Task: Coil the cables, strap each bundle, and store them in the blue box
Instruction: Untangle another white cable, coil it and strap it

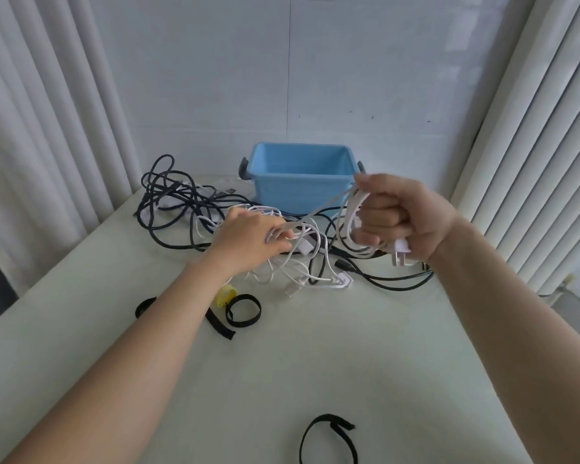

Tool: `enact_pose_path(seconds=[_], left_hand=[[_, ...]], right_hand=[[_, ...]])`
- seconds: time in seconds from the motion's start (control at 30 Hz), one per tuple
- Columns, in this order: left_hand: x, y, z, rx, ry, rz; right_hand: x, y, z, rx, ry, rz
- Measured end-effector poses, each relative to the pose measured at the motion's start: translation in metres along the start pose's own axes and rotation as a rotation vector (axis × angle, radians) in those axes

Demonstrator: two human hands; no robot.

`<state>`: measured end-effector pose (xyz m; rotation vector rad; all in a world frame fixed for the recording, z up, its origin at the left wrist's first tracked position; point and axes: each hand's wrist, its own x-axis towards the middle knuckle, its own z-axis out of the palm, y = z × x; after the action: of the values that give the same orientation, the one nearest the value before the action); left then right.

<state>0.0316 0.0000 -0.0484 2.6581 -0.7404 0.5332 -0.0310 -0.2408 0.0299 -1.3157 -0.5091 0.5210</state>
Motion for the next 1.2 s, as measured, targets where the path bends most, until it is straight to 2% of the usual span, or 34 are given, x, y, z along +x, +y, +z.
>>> enact_pose_path(seconds=[0.1,0.27,0.47,0.53,0.57,0.63,0.67,0.73,0.77,0.83,0.93,1.03,1.13,1.2], left_hand=[[0.000,0.001,0.002,0.002,0.021,-0.032],[0.003,-0.008,0.010,0.036,0.001,-0.079],[0.001,-0.006,0.012,0.027,0.031,-0.077],[0.000,-0.004,0.012,0.016,0.067,-0.054],[0.000,-0.003,0.012,0.005,0.083,-0.035],[0.002,-0.005,0.014,-0.024,0.106,0.014],[0.002,-0.005,0.015,-0.043,0.117,0.034],[0.004,-0.005,0.015,-0.060,0.138,0.074],[0.005,-0.005,0.014,-0.062,0.151,0.098],[0.005,-0.005,0.013,-0.076,0.181,0.137],[0.004,-0.007,0.009,-0.094,0.228,0.164],[0.004,-0.008,0.007,-0.036,0.275,0.168],[0.003,-0.009,0.005,0.107,0.314,0.117],[0.002,-0.011,0.002,0.170,0.316,0.044]], right_hand=[[0.001,-0.004,0.005,0.281,0.113,-0.133],[0.005,-0.003,-0.007,0.838,0.115,-0.345],[-0.010,-0.015,-0.027,1.021,0.307,-0.528],[-0.008,-0.017,-0.026,1.029,0.442,-0.573],[-0.006,-0.017,-0.024,0.954,0.549,-0.605],[0.004,-0.013,-0.017,0.633,0.726,-0.640],[0.011,-0.007,-0.018,0.412,0.802,-0.637],[0.019,0.008,-0.020,-0.195,0.939,-0.570],[0.021,0.017,-0.023,-0.525,0.943,-0.543],[0.023,0.029,-0.030,-1.041,0.845,-0.469],[0.023,0.039,-0.032,-1.519,0.712,-0.199],[0.021,0.038,-0.029,-1.599,0.595,-0.056],[0.016,0.027,-0.022,-1.439,0.478,0.009],[0.013,0.024,-0.015,-1.326,0.477,-0.045]])
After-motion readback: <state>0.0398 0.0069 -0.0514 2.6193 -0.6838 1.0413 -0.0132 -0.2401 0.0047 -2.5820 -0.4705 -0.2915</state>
